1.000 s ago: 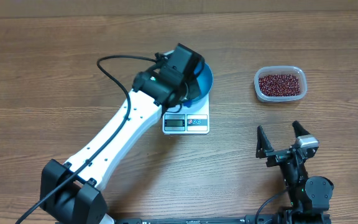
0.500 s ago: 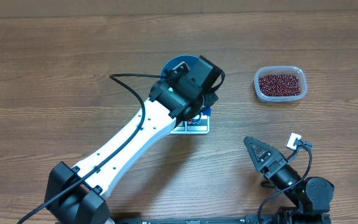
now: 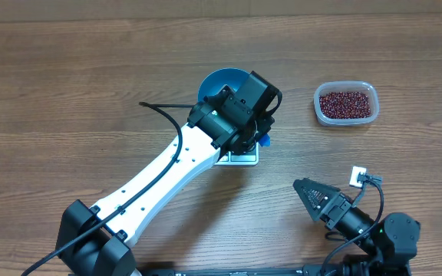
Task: Scoop item into bowl and weigh 150g on scale
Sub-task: 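Carry the scoop over the scale while the right gripper approaches, then grasp the scoop handle with the right gripper from the left gripper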
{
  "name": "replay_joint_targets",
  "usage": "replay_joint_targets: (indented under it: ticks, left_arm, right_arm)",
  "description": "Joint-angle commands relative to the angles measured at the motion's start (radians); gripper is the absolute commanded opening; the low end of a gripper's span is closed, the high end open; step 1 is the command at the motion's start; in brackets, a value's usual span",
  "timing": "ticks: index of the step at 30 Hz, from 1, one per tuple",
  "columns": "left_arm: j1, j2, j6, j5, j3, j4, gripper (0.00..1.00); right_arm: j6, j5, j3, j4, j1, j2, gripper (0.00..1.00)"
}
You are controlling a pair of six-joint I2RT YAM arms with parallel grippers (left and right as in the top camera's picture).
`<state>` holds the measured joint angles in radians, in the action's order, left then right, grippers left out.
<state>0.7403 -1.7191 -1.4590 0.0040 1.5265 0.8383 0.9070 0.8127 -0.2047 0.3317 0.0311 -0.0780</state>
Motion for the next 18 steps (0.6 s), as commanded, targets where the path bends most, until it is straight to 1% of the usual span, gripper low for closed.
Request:
replay_joint_targets:
  ticks: [1, 4, 5, 7, 10, 12, 14, 15, 16, 17, 18]
  left_arm:
    - [0.014, 0.001, -0.031, -0.022, 0.029, -0.003, 0.04]
    - [0.014, 0.001, -0.039, -0.025, 0.029, -0.004, 0.04]
    - [0.014, 0.001, -0.039, -0.04, 0.029, -0.004, 0.04]
    - [0.014, 0.001, -0.039, -0.046, 0.029, -0.004, 0.04]
    - [0.014, 0.001, -0.039, -0.059, 0.029, -0.004, 0.04]
    - [0.014, 0.001, -0.064, -0.061, 0.029, 0.0, 0.04]
    - [0.012, 0.001, -0.076, -0.069, 0.029, 0.001, 0.04]
    - [0.01, 0.001, -0.077, -0.083, 0.029, 0.006, 0.04]
    - [0.01, 0.001, -0.085, -0.089, 0.029, 0.013, 0.04]
    - [0.006, 0.001, -0.101, -0.092, 0.029, 0.025, 0.04]
    - [0.005, 0.001, -0.101, -0.089, 0.029, 0.026, 0.04]
  right_arm:
    - [-0.154, -0.054, -0.108, 0.033, 0.003, -0.111, 0.99]
    - [-0.24, -0.084, -0.174, 0.094, -0.008, -0.228, 0.99]
    - [-0.281, -0.121, -0.21, 0.134, -0.026, -0.289, 0.99]
    - [-0.312, -0.167, -0.251, 0.158, -0.058, -0.356, 0.99]
    - [-0.314, -0.299, -0.333, 0.161, -0.182, -0.485, 0.99]
    - [-0.314, -0.431, -0.366, 0.157, -0.303, -0.557, 0.99]
    - [-0.299, -0.54, -0.379, 0.119, -0.411, -0.62, 1.0]
    - [-0.27, -0.578, -0.383, 0.068, -0.455, -0.653, 1.0]
    - [-0.264, -0.587, -0.384, 0.044, -0.468, -0.667, 1.0]
    - [-0.261, -0.613, -0.387, -0.015, -0.488, -0.7, 1.0]
    - [-0.261, -0.624, -0.387, -0.034, -0.493, -0.714, 0.97]
